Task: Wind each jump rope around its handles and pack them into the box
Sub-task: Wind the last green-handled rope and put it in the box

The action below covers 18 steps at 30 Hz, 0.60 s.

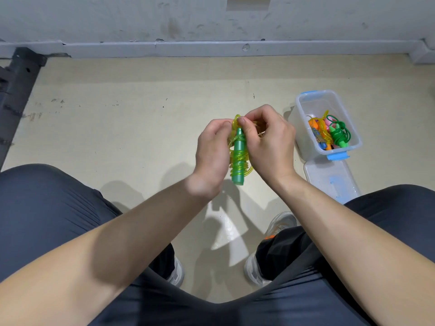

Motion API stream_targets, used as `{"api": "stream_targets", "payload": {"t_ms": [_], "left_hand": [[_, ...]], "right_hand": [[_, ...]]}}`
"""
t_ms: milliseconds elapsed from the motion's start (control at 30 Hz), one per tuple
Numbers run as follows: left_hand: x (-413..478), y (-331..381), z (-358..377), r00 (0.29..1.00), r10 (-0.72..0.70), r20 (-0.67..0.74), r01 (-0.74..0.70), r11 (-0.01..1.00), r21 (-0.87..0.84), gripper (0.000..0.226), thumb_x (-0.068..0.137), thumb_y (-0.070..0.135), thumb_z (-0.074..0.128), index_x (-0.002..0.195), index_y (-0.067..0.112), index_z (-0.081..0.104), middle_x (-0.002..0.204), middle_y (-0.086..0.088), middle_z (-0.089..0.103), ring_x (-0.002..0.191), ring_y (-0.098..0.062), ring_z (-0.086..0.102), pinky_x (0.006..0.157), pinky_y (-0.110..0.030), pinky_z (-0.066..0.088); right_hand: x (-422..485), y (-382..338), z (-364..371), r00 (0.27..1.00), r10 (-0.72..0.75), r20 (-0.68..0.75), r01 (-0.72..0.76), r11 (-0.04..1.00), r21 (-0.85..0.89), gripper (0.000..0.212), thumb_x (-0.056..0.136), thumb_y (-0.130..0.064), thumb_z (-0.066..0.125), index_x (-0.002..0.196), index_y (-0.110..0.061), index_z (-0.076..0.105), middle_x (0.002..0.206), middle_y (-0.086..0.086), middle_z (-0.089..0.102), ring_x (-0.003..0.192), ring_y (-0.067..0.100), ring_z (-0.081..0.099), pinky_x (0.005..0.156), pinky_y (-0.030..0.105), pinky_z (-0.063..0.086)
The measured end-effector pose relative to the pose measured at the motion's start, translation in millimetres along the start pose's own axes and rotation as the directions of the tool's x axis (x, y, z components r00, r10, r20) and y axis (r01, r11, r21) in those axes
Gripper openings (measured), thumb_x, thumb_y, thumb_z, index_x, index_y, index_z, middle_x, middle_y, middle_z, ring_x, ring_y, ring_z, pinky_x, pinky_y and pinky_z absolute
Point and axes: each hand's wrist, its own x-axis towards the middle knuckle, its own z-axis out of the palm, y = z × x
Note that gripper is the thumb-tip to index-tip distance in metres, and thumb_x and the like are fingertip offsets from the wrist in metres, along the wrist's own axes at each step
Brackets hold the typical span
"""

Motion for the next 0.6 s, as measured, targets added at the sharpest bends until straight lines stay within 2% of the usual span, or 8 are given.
{"api": "stream_targets", "payload": {"t_ms": [67, 133, 200, 300, 400, 500, 600], "left_hand": [[2.7, 4.4, -3.7, 0.996, -0.074, 0.045, 0.078, 0.993, -0.092, 0.013, 0.098, 0.021, 0.055, 0.091, 0.015, 0.065, 0.088, -0.001, 0.064, 0.085, -0.015, 0.061, 0.077, -0.039, 0.053], [6.3, 6.2, -7.9, 0.994, -0.093, 0.055, 0.098, 0.992, -0.082, 0.011, 0.096, 0.019, 0.059, 0.088, 0.014, 0.066, 0.087, -0.004, 0.058, 0.086, -0.015, 0.056, 0.083, -0.034, 0.052], [11.1, 8.8, -13.0, 0.993, -0.089, 0.073, 0.093, 0.994, -0.053, 0.011, 0.095, 0.017, 0.063, 0.085, 0.013, 0.068, 0.082, -0.004, 0.055, 0.081, -0.016, 0.051, 0.079, -0.028, 0.048], [19.1, 16.1, -22.4, 0.965, -0.151, 0.216, 0.175, 0.98, -0.098, 0.008, 0.096, 0.014, 0.067, 0.095, 0.008, 0.072, 0.079, -0.003, 0.061, 0.072, -0.014, 0.055, 0.071, -0.022, 0.051], [24.1, 22.6, -30.8, 0.923, -0.203, 0.326, 0.243, 0.966, -0.084, 0.008, 0.094, 0.012, 0.068, 0.097, 0.006, 0.072, 0.079, -0.003, 0.065, 0.07, -0.012, 0.06, 0.07, -0.019, 0.055], [25.3, 24.1, -34.2, 0.886, -0.247, 0.393, 0.308, 0.946, -0.1, 0.008, 0.092, 0.012, 0.067, 0.093, 0.006, 0.072, 0.076, -0.003, 0.065, 0.069, -0.012, 0.06, 0.068, -0.018, 0.057], [26.0, 21.5, -35.0, 0.877, -0.244, 0.414, 0.313, 0.943, -0.108, 0.009, 0.092, 0.012, 0.065, 0.093, 0.005, 0.07, 0.075, -0.002, 0.064, 0.069, -0.011, 0.06, 0.067, -0.019, 0.057]], "right_hand": [[1.2, -0.3, -1.6, 1.0, 0.015, 0.01, -0.015, 1.0, 0.018, 0.011, 0.091, -0.022, 0.07, 0.082, -0.017, 0.066, 0.075, -0.01, 0.065, 0.071, 0.009, 0.06, 0.066, 0.015, 0.041], [2.1, -0.8, -3.6, 0.999, 0.047, 0.026, -0.048, 0.998, 0.048, 0.011, 0.09, -0.023, 0.072, 0.082, -0.019, 0.066, 0.074, -0.011, 0.066, 0.071, 0.007, 0.061, 0.066, 0.015, 0.041], [3.6, -1.2, -6.4, 0.996, 0.08, 0.046, -0.084, 0.993, 0.078, 0.012, 0.09, -0.024, 0.073, 0.081, -0.022, 0.066, 0.073, -0.013, 0.066, 0.069, 0.005, 0.06, 0.064, 0.015, 0.041], [9.1, -0.8, -12.2, 0.988, 0.131, 0.081, -0.141, 0.98, 0.139, 0.016, 0.089, -0.023, 0.075, 0.077, -0.027, 0.065, 0.069, -0.015, 0.065, 0.065, 0.0, 0.059, 0.063, 0.014, 0.042], [11.8, -1.3, -14.8, 0.981, 0.151, 0.119, -0.172, 0.965, 0.199, 0.02, 0.087, -0.021, 0.076, 0.074, -0.03, 0.064, 0.065, -0.016, 0.065, 0.062, 0.002, 0.059, 0.061, 0.018, 0.044], [8.9, -2.7, -14.4, 0.977, 0.148, 0.151, -0.182, 0.953, 0.241, 0.021, 0.087, -0.019, 0.077, 0.073, -0.029, 0.064, 0.062, -0.019, 0.064, 0.06, 0.001, 0.056, 0.06, 0.018, 0.043], [7.1, -4.4, -14.9, 0.975, 0.152, 0.165, -0.196, 0.935, 0.297, 0.02, 0.088, -0.017, 0.077, 0.074, -0.027, 0.065, 0.065, -0.016, 0.066, 0.061, 0.001, 0.058, 0.061, 0.018, 0.045]]}}
